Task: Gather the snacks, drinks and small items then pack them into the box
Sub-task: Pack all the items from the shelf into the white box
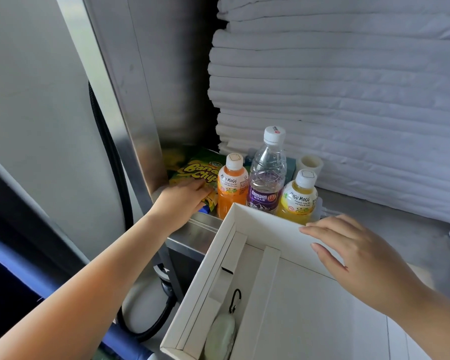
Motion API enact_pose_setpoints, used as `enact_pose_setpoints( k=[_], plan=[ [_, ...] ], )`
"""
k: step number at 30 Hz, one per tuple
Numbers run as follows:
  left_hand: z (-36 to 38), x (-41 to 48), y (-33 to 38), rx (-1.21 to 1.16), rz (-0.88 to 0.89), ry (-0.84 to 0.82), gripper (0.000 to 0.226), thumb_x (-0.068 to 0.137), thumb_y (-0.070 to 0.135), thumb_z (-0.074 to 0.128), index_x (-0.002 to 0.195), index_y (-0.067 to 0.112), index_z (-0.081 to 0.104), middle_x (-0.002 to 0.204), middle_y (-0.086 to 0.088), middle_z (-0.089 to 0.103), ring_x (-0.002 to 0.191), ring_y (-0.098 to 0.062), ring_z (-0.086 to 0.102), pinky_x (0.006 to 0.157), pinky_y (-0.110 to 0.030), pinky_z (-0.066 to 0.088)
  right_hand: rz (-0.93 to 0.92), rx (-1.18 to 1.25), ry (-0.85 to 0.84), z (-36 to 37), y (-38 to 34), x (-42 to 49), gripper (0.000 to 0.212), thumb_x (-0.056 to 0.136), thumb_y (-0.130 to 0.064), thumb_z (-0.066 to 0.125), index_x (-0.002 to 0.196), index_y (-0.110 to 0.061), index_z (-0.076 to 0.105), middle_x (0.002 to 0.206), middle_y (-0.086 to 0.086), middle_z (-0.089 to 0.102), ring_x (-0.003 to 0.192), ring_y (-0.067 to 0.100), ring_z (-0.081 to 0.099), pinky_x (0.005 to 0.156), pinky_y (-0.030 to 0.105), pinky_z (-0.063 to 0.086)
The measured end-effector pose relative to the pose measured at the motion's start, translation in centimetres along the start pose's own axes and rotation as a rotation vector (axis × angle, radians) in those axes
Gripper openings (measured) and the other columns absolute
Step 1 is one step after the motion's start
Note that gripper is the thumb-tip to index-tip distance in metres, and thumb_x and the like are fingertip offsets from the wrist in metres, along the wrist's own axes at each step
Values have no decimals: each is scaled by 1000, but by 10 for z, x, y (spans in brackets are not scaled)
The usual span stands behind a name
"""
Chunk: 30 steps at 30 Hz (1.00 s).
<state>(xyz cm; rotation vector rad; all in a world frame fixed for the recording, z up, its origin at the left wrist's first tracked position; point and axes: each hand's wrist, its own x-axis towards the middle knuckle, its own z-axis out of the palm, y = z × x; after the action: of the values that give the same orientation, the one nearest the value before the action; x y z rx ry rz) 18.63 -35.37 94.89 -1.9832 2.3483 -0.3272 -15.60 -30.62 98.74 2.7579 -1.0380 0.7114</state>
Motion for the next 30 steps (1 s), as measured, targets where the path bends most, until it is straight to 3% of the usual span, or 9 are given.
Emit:
enact_pose_setpoints(
  k=[5, 12, 17, 30],
  plan=[
    [12, 2, 6, 38, -58, 1, 54, 101, 23, 37, 150, 23, 15, 158, -1, 15, 143, -25, 17, 111, -39, 26, 15, 15, 17, 0, -1, 1, 27, 89, -23, 53, 106, -15, 71, 96, -7, 65, 87, 14, 56, 77, 19, 43],
    [7, 10, 13, -45, -168, 69, 62, 96, 13, 48, 149, 18, 17, 156, -4, 22, 142, -27, 22, 110, -41, 29, 29, 30, 6, -1, -1, 0, 27, 84, -17, 58, 107, -15, 71, 96, -7, 65, 88, 12, 54, 78, 21, 42],
    [-10, 14, 8, -190, -262, 211, 54, 93, 9, 48, 145, 15, 34, 143, -6, 45, 127, -26, 46, 91, -38, 47, 35, 49, 3, -1, -1, 0, 28, 84, -16, 57, 108, -15, 71, 98, -8, 65, 90, 10, 52, 81, 18, 40],
    [-21, 19, -3, -295, -329, 295, 58, 90, 5, 54, 142, 24, 39, 143, 1, 46, 122, -26, 51, 78, -37, 52, 68, 96, -6, -2, 0, 0, 28, 85, -17, 56, 109, -17, 70, 99, -12, 63, 91, 6, 50, 78, 17, 41]
  ],
)
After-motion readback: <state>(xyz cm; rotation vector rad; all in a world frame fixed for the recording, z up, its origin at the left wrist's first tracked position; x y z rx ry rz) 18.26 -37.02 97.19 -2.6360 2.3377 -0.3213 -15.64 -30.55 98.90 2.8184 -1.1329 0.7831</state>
